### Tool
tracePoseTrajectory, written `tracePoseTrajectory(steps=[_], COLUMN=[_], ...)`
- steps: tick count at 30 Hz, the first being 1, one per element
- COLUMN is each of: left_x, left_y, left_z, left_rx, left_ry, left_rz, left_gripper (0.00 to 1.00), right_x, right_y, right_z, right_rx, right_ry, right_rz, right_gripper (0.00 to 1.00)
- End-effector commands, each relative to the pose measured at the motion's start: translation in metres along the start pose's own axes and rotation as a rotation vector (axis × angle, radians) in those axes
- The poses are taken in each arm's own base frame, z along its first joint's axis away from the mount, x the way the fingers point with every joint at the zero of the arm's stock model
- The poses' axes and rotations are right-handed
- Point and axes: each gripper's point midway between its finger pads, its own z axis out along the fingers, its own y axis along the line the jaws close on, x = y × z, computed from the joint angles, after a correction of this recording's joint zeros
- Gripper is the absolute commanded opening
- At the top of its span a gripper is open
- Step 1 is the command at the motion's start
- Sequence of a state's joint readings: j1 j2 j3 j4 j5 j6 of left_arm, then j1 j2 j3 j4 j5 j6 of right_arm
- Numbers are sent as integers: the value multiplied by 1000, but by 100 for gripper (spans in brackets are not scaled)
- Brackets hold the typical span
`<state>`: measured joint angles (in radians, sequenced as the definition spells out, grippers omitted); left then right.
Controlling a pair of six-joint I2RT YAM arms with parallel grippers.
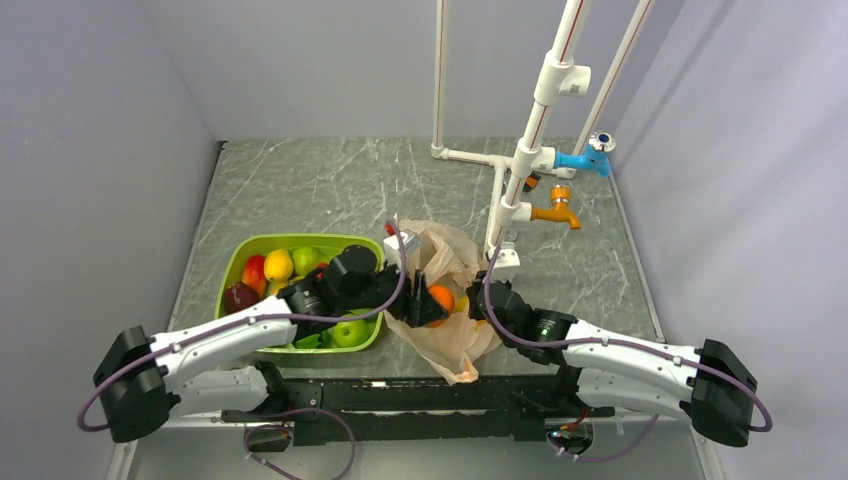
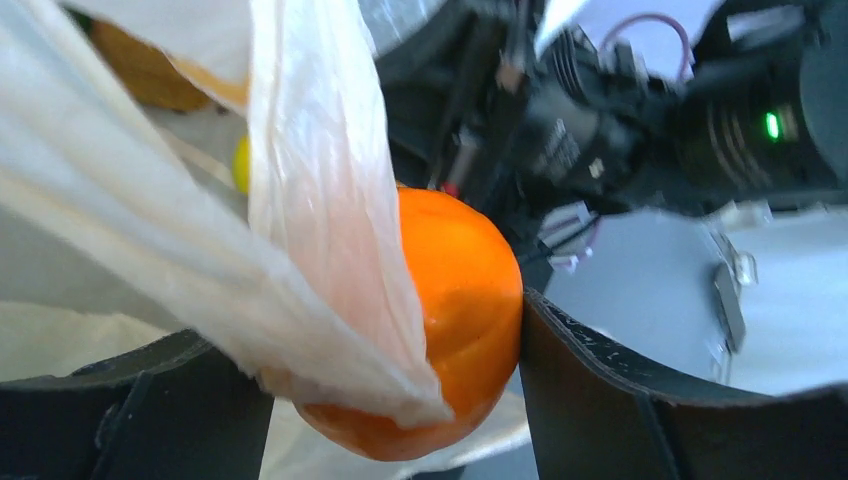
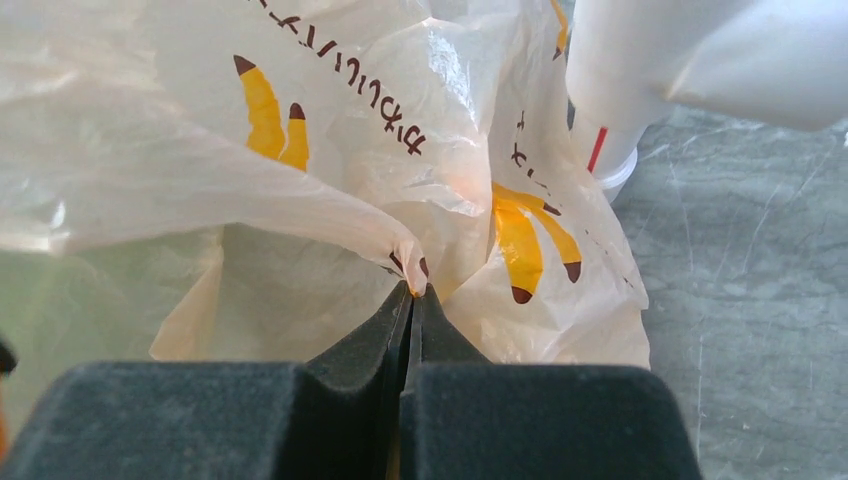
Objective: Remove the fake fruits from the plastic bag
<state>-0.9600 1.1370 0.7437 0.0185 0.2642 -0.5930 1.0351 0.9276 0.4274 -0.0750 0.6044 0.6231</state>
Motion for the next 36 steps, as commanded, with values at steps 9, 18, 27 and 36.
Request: tracePoseTrajectory(steps=[9,18,27,36], left_x=[-26,-35,-5,12], left_y=[-26,28,116,171], left_z=[-103,-174,-229,-228], left_rx=[-32,-426,-1029,-1240], left_ry=[-158,-275,-322,-302], left_rz=[62,-35,-243,-292], left_gripper=[0,0,0,0], right_x=[-38,-35,-31,-29], right_y=[-14,-7,3,5], right_z=[2,2,7,7], right_rx=[96,51,13,9], right_ry=[-83,-64,-43,-23], right_rz=[61,50,27,25], right_gripper=[0,0,0,0])
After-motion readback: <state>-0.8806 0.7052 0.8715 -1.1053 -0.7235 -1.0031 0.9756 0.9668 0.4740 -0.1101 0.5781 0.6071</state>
